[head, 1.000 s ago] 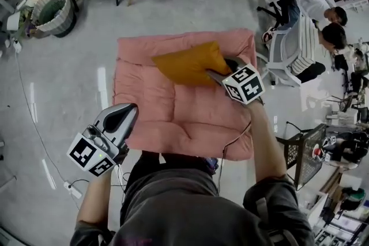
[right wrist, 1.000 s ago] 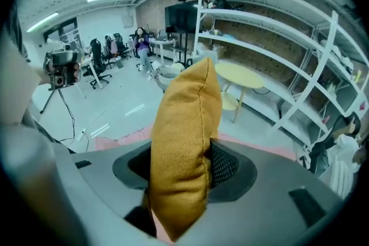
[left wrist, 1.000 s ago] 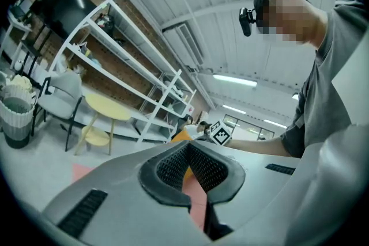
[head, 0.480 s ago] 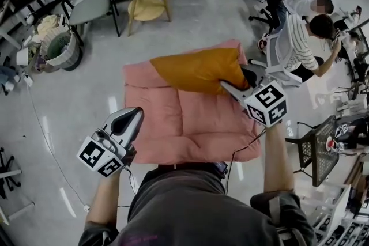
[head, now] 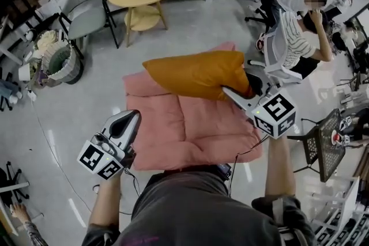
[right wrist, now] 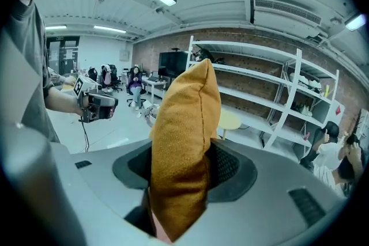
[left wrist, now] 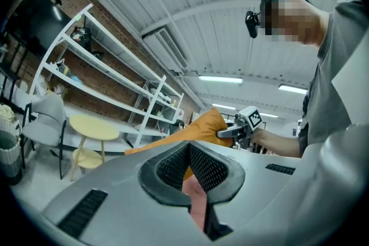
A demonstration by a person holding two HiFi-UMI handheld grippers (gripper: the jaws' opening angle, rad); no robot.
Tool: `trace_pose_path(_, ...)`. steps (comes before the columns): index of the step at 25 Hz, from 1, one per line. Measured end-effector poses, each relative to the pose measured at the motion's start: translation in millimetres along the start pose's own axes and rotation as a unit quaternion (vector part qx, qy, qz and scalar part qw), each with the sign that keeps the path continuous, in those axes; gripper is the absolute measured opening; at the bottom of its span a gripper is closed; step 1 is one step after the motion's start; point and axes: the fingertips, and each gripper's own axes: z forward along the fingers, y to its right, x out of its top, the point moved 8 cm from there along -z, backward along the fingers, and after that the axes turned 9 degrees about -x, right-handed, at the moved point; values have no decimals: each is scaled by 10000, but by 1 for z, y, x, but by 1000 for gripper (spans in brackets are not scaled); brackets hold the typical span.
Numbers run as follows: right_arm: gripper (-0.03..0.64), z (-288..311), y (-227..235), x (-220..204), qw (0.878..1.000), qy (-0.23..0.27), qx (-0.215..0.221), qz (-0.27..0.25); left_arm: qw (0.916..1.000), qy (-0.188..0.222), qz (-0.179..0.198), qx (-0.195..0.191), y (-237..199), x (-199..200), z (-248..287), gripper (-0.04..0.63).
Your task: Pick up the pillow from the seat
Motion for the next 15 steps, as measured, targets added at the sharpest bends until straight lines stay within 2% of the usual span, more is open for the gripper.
trace_pose_path(15, 238, 2, 3, -6, 9996, -17, 21, 280, 10000, 61, -58, -23, 3, 0, 17, 11)
